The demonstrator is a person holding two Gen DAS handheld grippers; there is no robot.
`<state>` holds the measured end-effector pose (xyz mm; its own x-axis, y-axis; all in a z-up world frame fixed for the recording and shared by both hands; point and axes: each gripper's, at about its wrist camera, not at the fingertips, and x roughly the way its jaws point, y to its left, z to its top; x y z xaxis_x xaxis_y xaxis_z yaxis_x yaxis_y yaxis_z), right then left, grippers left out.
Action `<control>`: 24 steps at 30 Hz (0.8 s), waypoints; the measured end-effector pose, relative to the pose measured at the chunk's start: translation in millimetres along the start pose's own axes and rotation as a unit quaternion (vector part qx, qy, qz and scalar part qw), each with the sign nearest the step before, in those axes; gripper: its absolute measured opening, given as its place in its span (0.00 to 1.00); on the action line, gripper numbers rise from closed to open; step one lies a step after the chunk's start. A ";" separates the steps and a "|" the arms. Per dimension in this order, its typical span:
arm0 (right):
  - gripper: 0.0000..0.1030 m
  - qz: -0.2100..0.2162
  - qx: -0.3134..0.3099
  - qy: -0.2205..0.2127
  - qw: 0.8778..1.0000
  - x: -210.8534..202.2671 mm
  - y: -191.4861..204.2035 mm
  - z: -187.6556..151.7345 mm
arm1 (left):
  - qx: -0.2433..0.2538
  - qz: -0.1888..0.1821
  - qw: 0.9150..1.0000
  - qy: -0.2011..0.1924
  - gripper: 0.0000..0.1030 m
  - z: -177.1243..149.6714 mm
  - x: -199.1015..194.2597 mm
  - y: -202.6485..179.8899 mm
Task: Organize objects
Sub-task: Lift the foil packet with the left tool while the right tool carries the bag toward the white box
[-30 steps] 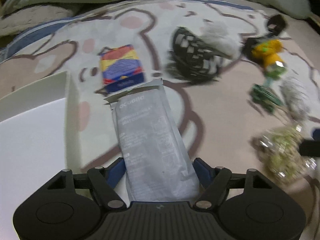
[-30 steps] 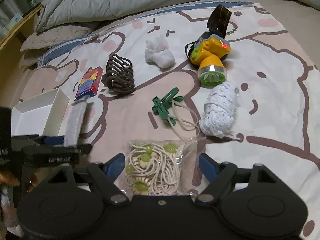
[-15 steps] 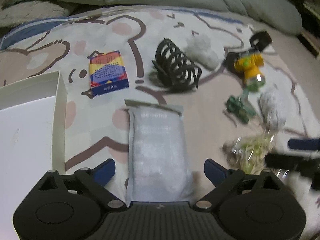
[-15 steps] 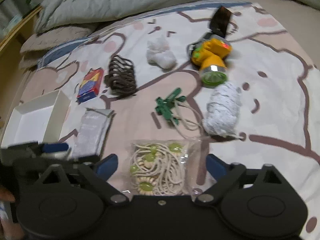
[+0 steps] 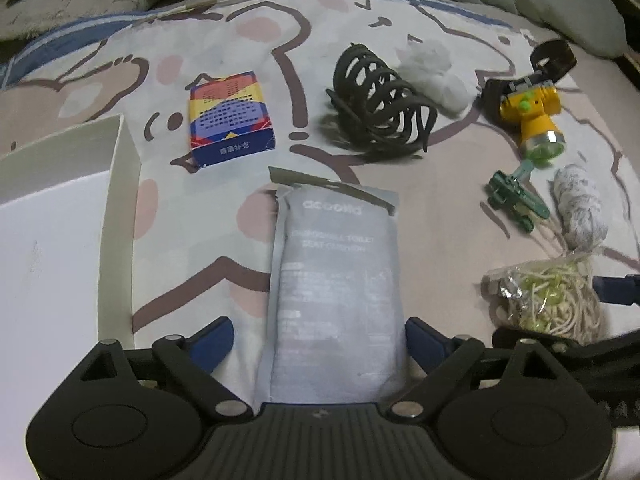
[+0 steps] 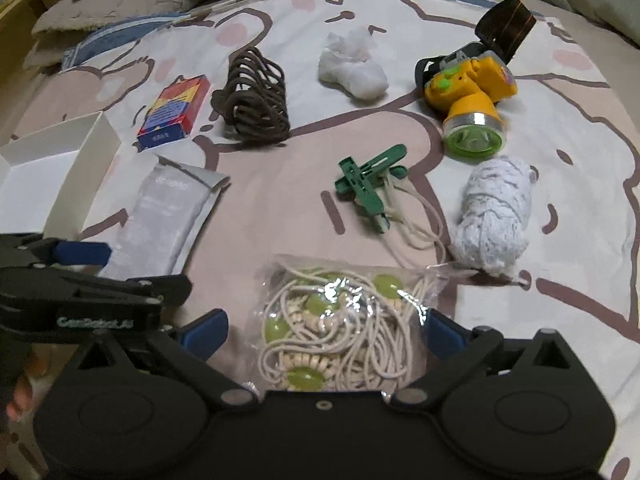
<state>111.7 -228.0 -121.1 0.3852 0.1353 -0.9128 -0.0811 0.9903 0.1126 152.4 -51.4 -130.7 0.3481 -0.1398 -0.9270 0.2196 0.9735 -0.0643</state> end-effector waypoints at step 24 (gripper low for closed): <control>0.68 0.003 0.040 -0.106 0.994 -57.6 -30.9 7.3 | -0.037 -0.012 0.995 -0.087 0.61 2.6 -60.0 15.4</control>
<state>98.8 -266.2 -69.1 0.5700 0.1357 -0.8104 -0.0131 0.9876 0.1562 137.3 -28.5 -75.1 0.4981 -0.1854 -0.8471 0.1644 0.9794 -0.1177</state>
